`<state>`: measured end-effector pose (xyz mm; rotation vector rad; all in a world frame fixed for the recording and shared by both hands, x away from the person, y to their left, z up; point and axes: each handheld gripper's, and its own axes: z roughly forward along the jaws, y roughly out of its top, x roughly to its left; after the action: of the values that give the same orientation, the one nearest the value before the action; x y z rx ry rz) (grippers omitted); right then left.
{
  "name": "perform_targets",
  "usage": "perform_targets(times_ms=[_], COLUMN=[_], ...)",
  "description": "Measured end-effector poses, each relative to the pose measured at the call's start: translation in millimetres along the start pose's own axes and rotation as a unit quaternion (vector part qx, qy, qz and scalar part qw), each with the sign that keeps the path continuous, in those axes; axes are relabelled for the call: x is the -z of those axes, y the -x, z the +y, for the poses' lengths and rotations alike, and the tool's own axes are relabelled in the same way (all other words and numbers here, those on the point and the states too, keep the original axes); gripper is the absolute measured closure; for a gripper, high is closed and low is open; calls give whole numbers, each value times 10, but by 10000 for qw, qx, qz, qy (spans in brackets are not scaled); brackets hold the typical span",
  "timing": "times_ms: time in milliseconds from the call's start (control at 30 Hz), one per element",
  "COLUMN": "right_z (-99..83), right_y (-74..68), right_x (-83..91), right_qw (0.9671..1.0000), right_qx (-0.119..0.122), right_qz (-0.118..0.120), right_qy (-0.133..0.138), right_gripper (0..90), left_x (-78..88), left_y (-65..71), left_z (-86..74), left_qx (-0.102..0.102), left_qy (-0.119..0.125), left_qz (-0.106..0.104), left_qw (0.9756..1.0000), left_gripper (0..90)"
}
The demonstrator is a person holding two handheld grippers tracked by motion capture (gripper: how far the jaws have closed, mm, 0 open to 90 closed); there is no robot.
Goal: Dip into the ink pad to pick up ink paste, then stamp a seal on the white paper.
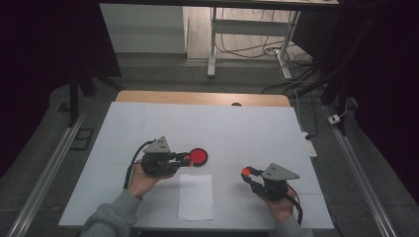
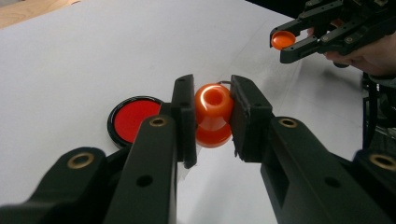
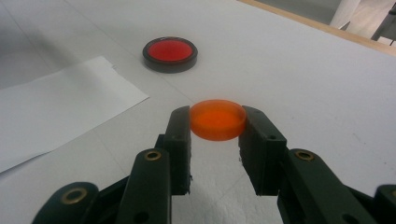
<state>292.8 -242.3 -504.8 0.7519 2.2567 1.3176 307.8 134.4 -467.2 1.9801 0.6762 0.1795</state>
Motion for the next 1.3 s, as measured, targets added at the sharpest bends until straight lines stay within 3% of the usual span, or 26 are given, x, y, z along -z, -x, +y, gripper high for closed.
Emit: perform_targets(times_ms=[633,1300], right_z=[-1,-9], right_y=[-10,-14], right_x=[-7,-26], right_qw=[10000,10000], right_qx=[22,43], right_qz=[-36,22], right_qy=[-45,-56], right_gripper=[644,644], left_x=[74,21], left_y=[121,180], left_z=[-147,-297], left_qx=[-32,-19], left_qy=[-78,-249], left_qz=[-85,-111], left_qw=[9999,9996], left_gripper=[723,722])
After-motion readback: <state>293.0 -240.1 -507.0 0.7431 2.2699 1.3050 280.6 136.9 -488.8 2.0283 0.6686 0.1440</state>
